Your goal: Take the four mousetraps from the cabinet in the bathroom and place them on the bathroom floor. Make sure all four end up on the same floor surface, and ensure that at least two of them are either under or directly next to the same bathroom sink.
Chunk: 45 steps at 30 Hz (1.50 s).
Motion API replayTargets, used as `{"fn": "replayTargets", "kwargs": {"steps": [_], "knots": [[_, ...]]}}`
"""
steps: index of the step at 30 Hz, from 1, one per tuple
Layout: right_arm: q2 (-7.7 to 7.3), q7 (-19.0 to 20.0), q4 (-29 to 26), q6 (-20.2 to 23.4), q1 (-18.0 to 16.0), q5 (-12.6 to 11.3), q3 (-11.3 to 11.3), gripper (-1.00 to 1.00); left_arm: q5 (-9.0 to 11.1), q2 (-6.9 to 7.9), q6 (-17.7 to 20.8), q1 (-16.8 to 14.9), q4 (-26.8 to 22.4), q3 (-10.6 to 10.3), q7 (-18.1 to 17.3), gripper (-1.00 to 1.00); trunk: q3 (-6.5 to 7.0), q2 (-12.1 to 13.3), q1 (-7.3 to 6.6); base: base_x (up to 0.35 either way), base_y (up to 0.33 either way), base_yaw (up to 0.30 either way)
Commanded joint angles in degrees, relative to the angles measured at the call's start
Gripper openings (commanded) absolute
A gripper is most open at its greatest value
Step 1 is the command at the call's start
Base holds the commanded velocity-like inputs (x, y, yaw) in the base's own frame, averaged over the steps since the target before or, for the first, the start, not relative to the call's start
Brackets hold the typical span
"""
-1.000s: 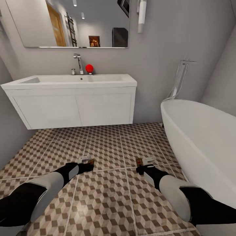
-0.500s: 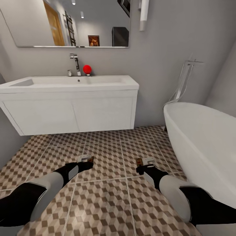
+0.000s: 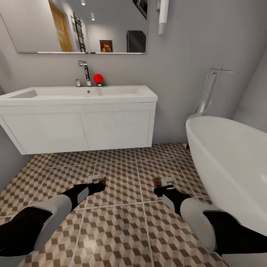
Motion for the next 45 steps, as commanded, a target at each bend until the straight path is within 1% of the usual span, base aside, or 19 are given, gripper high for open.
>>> {"fn": "replayTargets", "kwargs": {"steps": [1, 10, 22, 24, 29, 32, 37, 41, 45], "knots": [[0.02, -0.1, 0.1, 0.0, -0.1, 0.4, -0.2, -1.00, 0.5, 0.02, 0.2, 0.0, 0.0, -0.5, -0.1, -1.00, -0.05, 0.0, -0.01, 0.002, 0.000, 0.000], [0.02, -0.1, 0.1, -0.1, 0.0, 0.4, -0.2, -1.00, 0.5, 0.02, 0.2, 0.0, 0.0, -0.5, -0.1, -1.00, -0.05, 0.0, -0.01, 0.020, 0.000, 0.000], [0.09, -0.2, 0.1, -0.1, -0.1, 0.4, -0.2, -1.00, 0.6, 0.18, 0.3, 0.0, 0.0, -0.4, -0.1, -1.00, -0.05, 0.0, -0.01, 0.257, 0.000, 0.000], [0.10, -0.7, 0.1, -0.1, -0.1, 0.4, -0.2, -1.00, 0.7, 0.19, 0.3, 0.0, 0.0, -0.5, 0.0, -1.00, -0.05, 0.0, -0.01, 0.310, 0.000, 0.000], [0.22, -3.6, 0.1, -0.1, 0.0, 0.3, -0.2, -1.00, 0.7, 0.20, 0.3, 0.0, 0.0, -0.5, 0.0, -1.00, -0.05, 0.0, -0.01, 0.294, 0.000, 0.000], [0.22, -4.4, 0.1, -0.2, -0.1, 0.3, -0.2, -1.00, 0.7, 0.20, 0.4, 0.0, 0.0, -0.5, 0.0, -1.00, -0.05, 0.0, -0.01, 0.255, 0.000, 0.002], [0.12, -4.5, 0.1, -0.2, -0.1, 0.3, -0.2, -1.00, 0.7, 0.20, 0.3, 0.0, 0.0, -0.5, 0.0, -1.00, -0.05, 0.0, -0.01, 0.141, 0.000, 0.146], [0.11, -4.5, 0.1, -0.2, -0.1, 0.3, -0.2, -1.00, 0.7, 0.19, 0.4, 0.0, 0.0, -0.5, 0.0, -1.00, -0.05, 0.0, -0.01, 0.025, 0.000, 0.233], [0.11, -4.6, 0.1, -0.2, -0.1, 0.3, -0.2, -1.00, 0.7, 0.20, 0.4, 0.0, 0.0, -0.5, 0.0, -1.00, -0.05, 0.0, -0.01, 0.004, 0.000, 0.071]]}}
